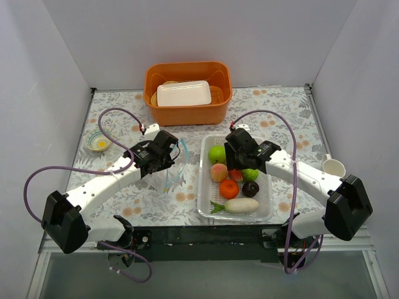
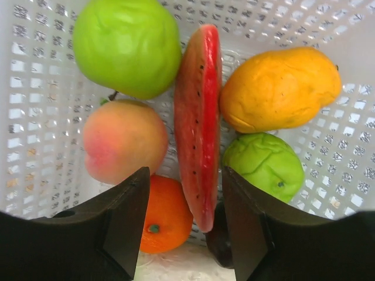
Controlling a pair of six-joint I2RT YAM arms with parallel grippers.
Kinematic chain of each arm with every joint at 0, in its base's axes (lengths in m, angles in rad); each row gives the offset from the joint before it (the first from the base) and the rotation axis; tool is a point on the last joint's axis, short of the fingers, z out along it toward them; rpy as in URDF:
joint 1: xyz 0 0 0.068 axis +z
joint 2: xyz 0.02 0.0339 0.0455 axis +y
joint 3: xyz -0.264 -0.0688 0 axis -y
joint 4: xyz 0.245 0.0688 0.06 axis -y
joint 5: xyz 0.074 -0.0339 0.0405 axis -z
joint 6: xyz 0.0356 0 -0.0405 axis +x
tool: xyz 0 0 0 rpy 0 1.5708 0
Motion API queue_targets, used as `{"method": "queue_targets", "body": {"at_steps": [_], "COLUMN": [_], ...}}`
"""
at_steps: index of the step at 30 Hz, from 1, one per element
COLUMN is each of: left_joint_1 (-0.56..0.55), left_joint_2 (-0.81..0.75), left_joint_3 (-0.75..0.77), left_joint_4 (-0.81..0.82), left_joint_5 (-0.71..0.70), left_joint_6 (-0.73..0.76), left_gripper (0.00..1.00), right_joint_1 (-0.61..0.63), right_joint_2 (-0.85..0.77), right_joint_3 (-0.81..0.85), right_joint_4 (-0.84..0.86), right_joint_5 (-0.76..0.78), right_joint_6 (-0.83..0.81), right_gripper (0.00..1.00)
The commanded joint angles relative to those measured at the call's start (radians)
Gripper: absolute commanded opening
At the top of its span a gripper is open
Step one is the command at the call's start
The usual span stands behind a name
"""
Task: Place the food in the zip-top bag and seal the zipper
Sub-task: Pick up the fake fruit from the bin.
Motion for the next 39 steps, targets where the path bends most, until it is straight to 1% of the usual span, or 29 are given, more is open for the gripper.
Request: {"method": "queue_targets", "body": {"at_steps": [1,4,11,15,16,18,19,20,22,24,28,32,34,35,39], "left_joint_1": [-0.003,-0.003,-0.003,-0.003,-0.003,-0.003,-0.003,-0.003,-0.003,-0.003,-0.003,-0.003,-0.003,-0.003,-0.003], "left_joint_2": [-0.007,0.001,0.007,-0.004,-0.007,-0.009,-0.01,-0.01,-0.012,-0.009,-0.007,-0.009,-0.01,-0.009,-0.004], "left_joint_3": [0.018,0.017,0.021,0.013,0.013,0.012,0.01,0.01,0.01,0.009,0.013,0.015,0.015,0.017,0.03], "left_joint_4": [0.022,0.027,0.031,0.039,0.041,0.041,0.041,0.042,0.044,0.048,0.045,0.054,0.071,0.071,0.065], "left_joint_5": [0.005,0.012,0.014,0.022,0.023,0.022,0.023,0.023,0.028,0.028,0.028,0.034,0.037,0.032,0.025], "left_joint_6": [0.005,0.006,0.019,0.025,0.026,0.026,0.026,0.026,0.028,0.032,0.035,0.048,0.066,0.066,0.074], "left_gripper": [0.0,0.0,0.0,0.0,0.0,0.0,0.0,0.0,0.0,0.0,0.0,0.0,0.0,0.0,0.0], "right_joint_1": [-0.006,-0.009,-0.009,-0.011,-0.011,-0.011,-0.011,-0.011,-0.012,-0.011,-0.011,-0.011,-0.011,-0.011,-0.011], "right_joint_2": [-0.063,-0.083,-0.094,-0.088,-0.083,-0.076,-0.076,-0.08,-0.096,-0.113,-0.145,-0.212,-0.243,-0.27,-0.298], "right_joint_3": [-0.058,-0.093,-0.15,-0.172,-0.173,-0.167,-0.167,-0.165,-0.162,-0.158,-0.13,-0.092,-0.08,-0.061,-0.014], "right_joint_4": [-0.023,-0.005,0.024,0.066,0.069,0.066,0.064,0.069,0.072,0.069,0.041,0.004,0.012,0.017,0.057], "right_joint_5": [0.034,0.001,-0.053,-0.113,-0.119,-0.122,-0.122,-0.122,-0.118,-0.11,-0.098,-0.079,-0.084,-0.093,-0.217], "right_joint_6": [0.023,0.027,0.047,0.035,0.032,0.032,0.032,0.03,0.03,0.029,0.03,0.027,0.009,0.001,-0.037], "right_gripper": [0.58,0.53,0.48,0.45,0.41,0.37,0.26,0.19,0.08,0.02,0.01,0.01,0.01,0.01,0.01]}}
